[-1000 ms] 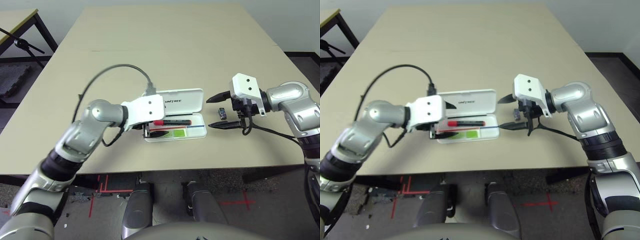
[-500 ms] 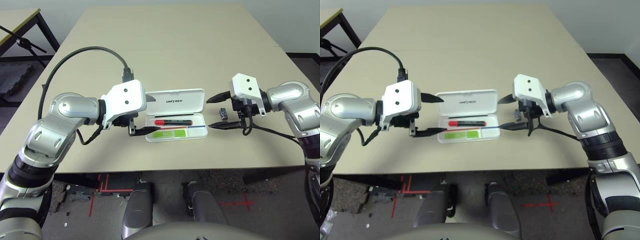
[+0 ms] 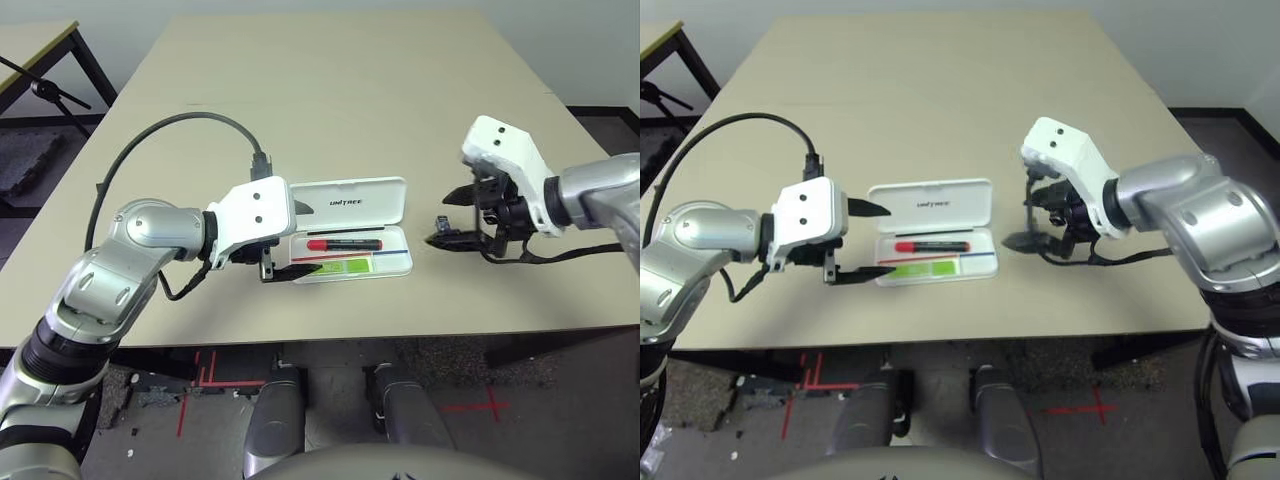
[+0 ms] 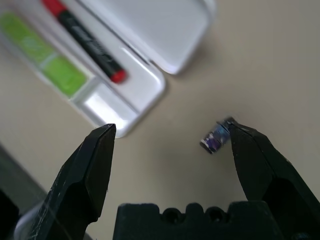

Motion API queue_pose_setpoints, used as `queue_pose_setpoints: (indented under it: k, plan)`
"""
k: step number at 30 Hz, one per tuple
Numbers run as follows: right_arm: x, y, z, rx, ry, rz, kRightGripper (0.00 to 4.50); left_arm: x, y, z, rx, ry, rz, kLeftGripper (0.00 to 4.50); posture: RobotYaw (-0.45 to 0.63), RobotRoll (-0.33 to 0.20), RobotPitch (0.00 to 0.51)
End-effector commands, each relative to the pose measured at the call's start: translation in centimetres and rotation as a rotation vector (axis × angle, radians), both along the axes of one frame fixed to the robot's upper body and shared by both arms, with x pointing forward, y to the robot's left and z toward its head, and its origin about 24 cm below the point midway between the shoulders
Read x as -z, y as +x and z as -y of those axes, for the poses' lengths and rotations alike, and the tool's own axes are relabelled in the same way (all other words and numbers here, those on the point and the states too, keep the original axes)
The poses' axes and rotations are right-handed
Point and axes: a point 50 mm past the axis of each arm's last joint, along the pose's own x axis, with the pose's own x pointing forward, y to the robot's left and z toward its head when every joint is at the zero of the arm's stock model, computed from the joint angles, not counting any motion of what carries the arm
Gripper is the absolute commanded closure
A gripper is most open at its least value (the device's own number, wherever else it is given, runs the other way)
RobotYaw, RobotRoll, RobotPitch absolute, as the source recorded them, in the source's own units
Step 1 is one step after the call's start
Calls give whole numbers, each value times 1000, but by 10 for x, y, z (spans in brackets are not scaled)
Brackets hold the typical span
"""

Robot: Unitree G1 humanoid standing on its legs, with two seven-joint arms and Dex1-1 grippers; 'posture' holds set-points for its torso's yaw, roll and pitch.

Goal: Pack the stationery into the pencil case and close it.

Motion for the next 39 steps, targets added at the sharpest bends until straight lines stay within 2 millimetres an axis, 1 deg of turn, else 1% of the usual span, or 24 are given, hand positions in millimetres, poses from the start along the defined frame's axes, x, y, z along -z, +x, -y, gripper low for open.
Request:
queue_pose_setpoints:
  k: [1,7,9,12,14,17,19,23,34,39]
  plan:
    - [6,8,7,164,-28,-6,0,3,2,2,13,6,-8,63,37,0,115]
    - [14,16,7,266,-34,18,0,3,2,2,18,7,-9,63,35,0,116]
    - [20,16,9,303,-32,10,0,4,2,2,18,8,-9,63,39,0,117]
    - [36,18,11,421,-49,26,0,4,1,2,16,10,-9,63,39,0,116]
    - [45,19,5,476,-23,31,0,4,1,2,16,10,-8,63,39,0,116]
    - [56,18,-7,509,-3,26,0,4,1,2,17,12,-7,63,38,0,114]
    - [62,18,-10,538,-1,22,0,4,1,2,19,12,-5,63,36,0,114]
    - [67,18,-11,583,2,10,0,3,2,3,25,12,-5,63,35,0,114]
    - [79,18,-12,605,-17,-44,0,3,1,5,27,10,-1,63,41,0,115]
    - [78,20,-17,590,-14,-48,0,3,0,5,25,12,-1,63,45,0,115]
